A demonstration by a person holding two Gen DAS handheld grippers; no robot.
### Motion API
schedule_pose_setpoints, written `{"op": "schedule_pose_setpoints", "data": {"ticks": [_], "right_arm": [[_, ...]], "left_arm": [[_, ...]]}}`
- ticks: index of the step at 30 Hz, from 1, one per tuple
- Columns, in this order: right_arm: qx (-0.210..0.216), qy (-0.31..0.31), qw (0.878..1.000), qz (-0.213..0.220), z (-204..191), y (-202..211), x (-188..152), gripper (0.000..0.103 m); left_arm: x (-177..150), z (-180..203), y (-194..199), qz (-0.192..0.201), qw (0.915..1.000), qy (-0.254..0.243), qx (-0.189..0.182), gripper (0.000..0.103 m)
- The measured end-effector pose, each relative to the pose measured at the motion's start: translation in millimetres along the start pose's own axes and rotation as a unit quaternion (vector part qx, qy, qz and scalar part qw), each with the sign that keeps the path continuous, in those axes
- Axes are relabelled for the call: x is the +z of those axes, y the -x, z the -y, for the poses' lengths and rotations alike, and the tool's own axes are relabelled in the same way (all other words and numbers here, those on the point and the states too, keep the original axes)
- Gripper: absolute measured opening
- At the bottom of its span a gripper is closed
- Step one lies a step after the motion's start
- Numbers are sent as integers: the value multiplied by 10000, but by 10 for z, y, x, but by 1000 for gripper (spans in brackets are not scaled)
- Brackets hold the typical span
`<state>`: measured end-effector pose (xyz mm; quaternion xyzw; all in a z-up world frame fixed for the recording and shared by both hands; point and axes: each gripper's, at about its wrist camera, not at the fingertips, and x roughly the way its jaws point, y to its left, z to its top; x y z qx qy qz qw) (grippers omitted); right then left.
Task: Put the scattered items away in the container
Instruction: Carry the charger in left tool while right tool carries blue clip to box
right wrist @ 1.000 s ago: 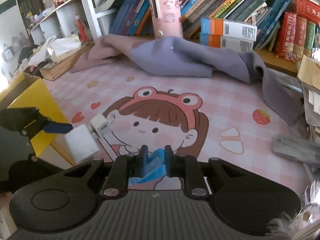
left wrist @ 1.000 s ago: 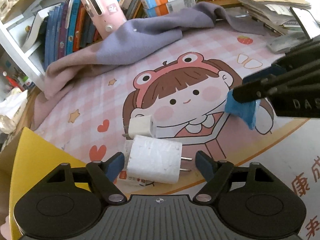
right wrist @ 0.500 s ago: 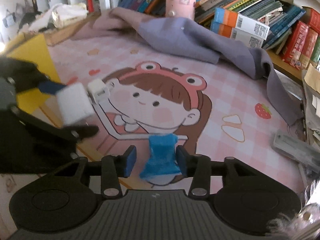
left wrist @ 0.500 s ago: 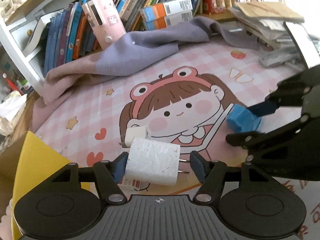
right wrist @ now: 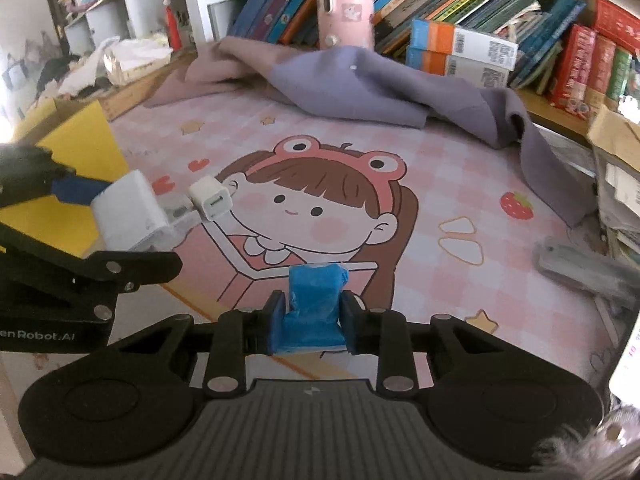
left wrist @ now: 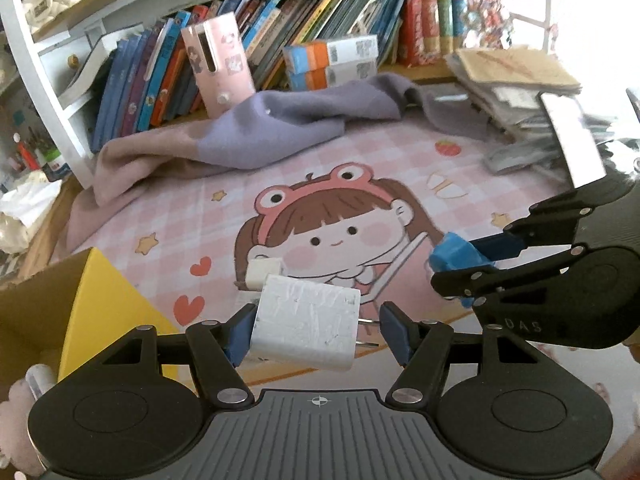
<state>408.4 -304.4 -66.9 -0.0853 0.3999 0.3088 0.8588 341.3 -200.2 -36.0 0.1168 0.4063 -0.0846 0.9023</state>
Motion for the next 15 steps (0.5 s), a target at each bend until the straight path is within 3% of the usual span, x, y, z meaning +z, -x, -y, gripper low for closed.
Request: {"op": "schedule_pose_setpoints", "data": {"ticks": [7,15], "right_arm": [[25,-98,9998,152,-149,421,-85,27],[-246,-11,9993,288,-455,815,-229,27]], "left_arm": [[-89,42,435,376,9990,-61,-223,66],[-274,-16,800,645,9969,19,-458,66]]}}
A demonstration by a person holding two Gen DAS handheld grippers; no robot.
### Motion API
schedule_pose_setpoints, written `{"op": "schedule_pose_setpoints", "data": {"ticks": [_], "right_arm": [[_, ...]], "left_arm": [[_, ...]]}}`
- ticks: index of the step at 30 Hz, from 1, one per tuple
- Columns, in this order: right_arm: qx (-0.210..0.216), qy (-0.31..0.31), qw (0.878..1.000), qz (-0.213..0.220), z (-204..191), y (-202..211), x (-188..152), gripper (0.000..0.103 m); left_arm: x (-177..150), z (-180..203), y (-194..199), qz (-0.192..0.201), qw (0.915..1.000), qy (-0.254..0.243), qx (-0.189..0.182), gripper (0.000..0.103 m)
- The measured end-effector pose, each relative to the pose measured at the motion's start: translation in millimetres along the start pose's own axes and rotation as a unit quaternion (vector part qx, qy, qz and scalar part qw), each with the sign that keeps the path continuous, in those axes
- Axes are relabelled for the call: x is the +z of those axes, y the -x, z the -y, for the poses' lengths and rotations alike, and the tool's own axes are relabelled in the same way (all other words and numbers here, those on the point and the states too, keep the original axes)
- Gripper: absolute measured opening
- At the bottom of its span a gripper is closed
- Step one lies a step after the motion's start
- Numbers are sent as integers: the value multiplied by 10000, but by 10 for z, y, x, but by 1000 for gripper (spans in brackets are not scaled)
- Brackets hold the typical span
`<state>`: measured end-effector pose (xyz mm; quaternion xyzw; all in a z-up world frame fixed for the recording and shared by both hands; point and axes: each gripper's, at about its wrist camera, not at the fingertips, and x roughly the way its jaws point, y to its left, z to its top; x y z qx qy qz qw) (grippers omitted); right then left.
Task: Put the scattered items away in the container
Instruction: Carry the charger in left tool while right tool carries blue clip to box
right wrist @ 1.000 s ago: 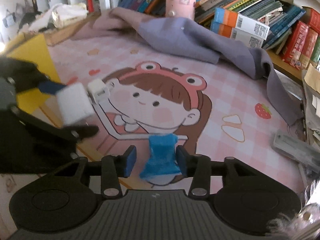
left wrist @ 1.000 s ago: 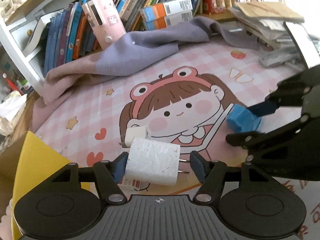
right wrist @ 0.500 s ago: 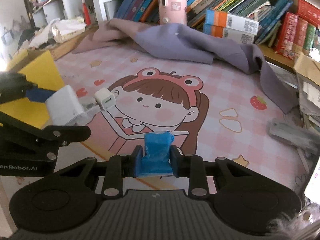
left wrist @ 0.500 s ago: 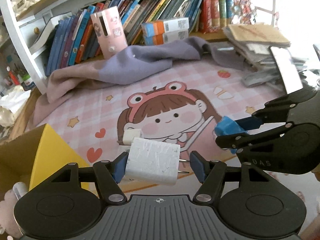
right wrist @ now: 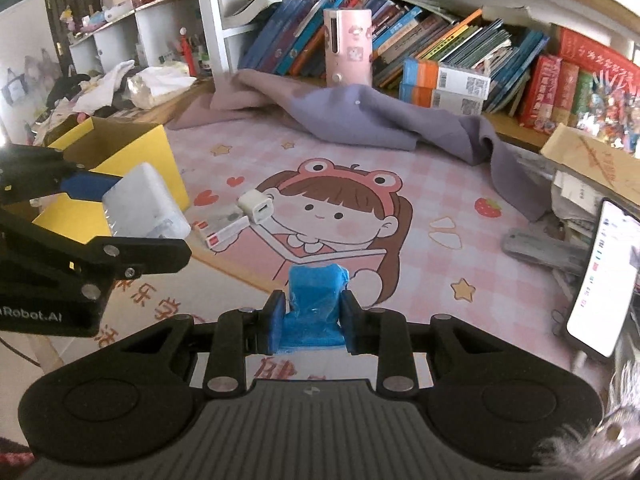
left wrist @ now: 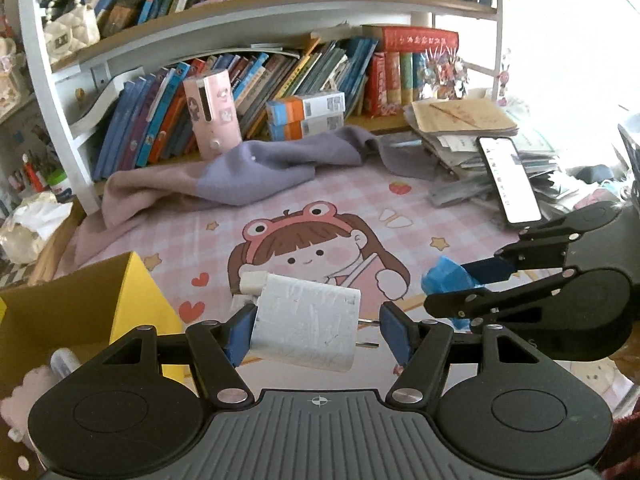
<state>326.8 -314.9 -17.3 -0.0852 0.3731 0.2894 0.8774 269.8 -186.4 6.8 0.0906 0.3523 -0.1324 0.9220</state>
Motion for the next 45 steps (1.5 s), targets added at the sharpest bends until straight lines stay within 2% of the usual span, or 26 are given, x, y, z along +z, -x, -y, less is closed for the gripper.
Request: {"op": "schedule_pose_setpoints", "data": {"ticks": [9,12,16,20,25,29,35,39,45], "right_arm": [[-125,-91,9999,-67,-174,234,-164,27],[-204,-97,9997,-4,-245,328,-178,27],[-200,-39,9997,96,-384,563,-167,27],[-250,221,9990,306,-617,754,-175,27],[-358,134,9988,303,-822,841,-241,26],[-410,74,9987,284,-1084,918,-359,26],[-395,113,9986,340,-1619,1089,-557,26],[-248,53,9989,395,-1954,1174,-680,26],[-11,304,9987,409,-2440,1248,-747,26]], "left_arm": [[-138,27,233,75,9996,-21,-255,66],[-174,39,337,178,9993,-15,-314,66],[-281,-17,567,338,9983,302,-365,66],[-349,-108,767,562,9978,218,-264,66],[-539,-181,999,693,9968,215,-350,66],[-783,-226,1247,684,9966,39,-459,66],[-1173,-414,1654,619,9968,154,-483,66],[-1383,-523,1912,663,9969,99,-410,66],[-1652,-748,2210,707,9967,344,-207,66]]}}
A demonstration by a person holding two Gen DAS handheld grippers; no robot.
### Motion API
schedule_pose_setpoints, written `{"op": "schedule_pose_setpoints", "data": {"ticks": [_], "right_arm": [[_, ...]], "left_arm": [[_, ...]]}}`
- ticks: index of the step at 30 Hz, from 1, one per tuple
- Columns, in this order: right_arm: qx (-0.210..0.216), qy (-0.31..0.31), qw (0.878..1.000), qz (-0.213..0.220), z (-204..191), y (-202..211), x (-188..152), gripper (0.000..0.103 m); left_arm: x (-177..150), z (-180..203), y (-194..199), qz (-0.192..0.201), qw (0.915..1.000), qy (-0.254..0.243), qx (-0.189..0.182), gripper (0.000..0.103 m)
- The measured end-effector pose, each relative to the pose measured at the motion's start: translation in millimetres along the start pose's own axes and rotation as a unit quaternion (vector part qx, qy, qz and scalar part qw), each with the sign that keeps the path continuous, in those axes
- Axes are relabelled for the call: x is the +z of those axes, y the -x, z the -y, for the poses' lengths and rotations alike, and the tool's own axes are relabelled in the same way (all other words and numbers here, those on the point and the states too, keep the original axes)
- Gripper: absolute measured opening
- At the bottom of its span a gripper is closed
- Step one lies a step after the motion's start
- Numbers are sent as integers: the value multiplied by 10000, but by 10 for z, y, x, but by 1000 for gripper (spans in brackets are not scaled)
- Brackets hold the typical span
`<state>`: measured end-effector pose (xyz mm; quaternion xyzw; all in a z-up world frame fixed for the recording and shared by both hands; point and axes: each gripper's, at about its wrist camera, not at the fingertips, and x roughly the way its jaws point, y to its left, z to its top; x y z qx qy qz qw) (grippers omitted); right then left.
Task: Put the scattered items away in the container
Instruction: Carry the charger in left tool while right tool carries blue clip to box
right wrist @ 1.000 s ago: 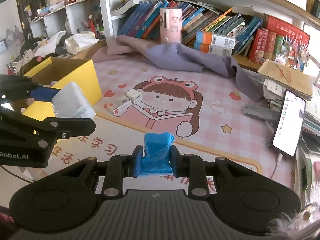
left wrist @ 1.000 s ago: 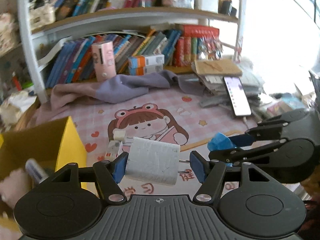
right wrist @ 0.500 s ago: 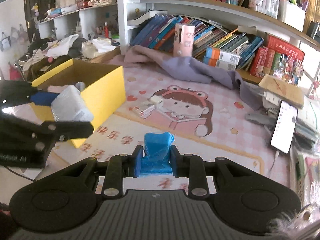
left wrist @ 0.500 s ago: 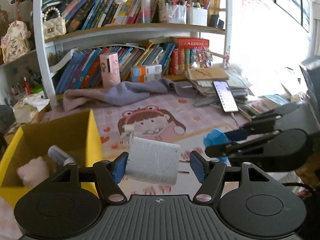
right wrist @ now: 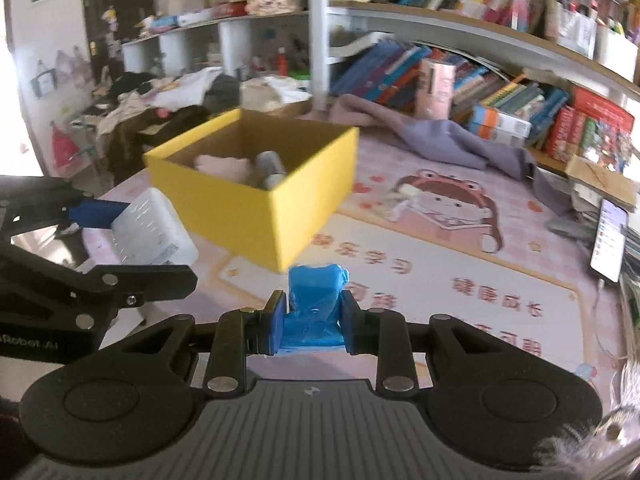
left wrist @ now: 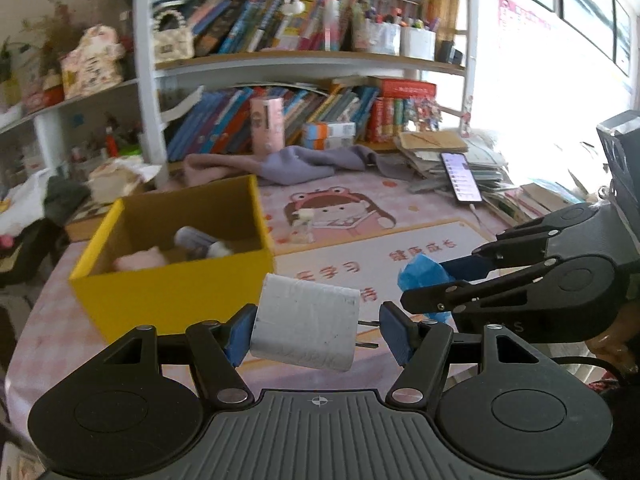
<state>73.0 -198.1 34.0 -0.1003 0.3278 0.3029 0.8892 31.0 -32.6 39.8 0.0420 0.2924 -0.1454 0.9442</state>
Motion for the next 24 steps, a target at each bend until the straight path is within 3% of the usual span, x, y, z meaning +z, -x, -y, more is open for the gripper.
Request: {"op": "schedule_pose_setpoints", "data": {"ticks": [13,24], "right_arm": [[350,419,9984,-109,-602,-35,85,26],[606,407,9969,-297,-740,-131,119,26]], "left_arm": [[-281,-366,361,41,9982,475,353,66],[-318,-548,395,66,9962,702,515,66]]}}
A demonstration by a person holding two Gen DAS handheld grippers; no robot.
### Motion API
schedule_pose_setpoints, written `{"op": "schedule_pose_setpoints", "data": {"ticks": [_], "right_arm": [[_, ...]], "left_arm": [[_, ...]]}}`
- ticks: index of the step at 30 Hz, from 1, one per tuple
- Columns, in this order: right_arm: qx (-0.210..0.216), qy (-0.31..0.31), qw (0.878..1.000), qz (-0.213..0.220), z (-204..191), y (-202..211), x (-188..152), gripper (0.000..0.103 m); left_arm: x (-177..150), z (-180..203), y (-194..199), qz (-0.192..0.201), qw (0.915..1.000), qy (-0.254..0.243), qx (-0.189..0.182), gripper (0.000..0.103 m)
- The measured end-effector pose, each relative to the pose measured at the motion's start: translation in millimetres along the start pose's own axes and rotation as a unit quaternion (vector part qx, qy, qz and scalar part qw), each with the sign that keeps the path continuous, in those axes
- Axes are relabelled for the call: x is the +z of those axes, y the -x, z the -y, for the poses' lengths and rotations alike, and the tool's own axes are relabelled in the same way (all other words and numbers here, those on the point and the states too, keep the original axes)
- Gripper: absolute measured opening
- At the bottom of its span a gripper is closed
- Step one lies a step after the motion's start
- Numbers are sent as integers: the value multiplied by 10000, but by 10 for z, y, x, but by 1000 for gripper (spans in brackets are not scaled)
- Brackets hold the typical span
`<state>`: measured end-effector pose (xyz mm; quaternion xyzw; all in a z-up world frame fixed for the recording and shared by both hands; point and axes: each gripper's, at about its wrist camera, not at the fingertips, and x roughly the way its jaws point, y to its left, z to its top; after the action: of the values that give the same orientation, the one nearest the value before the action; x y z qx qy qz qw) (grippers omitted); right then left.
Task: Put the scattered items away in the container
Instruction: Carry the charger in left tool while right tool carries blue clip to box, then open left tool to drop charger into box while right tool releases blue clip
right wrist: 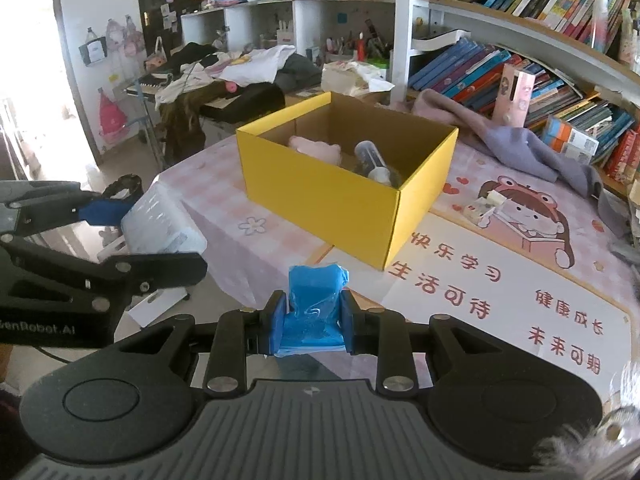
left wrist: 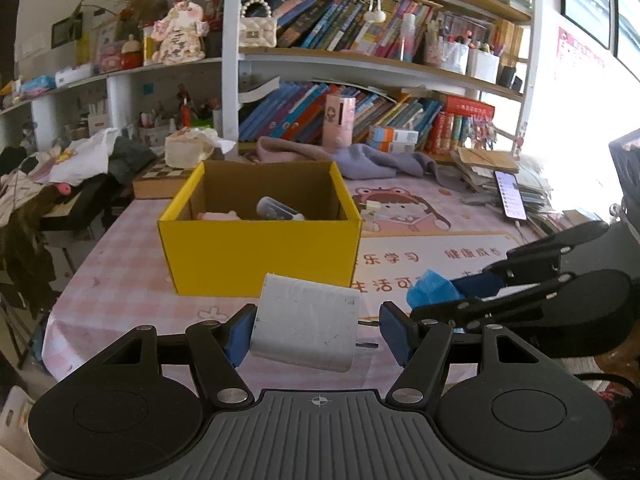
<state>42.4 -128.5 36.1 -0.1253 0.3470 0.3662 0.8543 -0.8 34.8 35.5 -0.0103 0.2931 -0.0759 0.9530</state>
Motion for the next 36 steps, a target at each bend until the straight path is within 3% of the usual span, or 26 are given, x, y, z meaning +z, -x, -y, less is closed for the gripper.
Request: {"op": "schedule_pose_setpoints", "data": {"ticks": [16,29,36], "right_arm": [[292,107,9995,-57,111,-360,212,26],[163,303,9983,480,505,-751,895,26],[96,306,9982,506,840,-1167,1343,26]], "left_arm": [[171,-179,-387,-232,9996,105,135,66],[758,-438,-943,-22,9996,-49,277,66],[1037,-615,-1355,-59,9991,-107,416,66]]}}
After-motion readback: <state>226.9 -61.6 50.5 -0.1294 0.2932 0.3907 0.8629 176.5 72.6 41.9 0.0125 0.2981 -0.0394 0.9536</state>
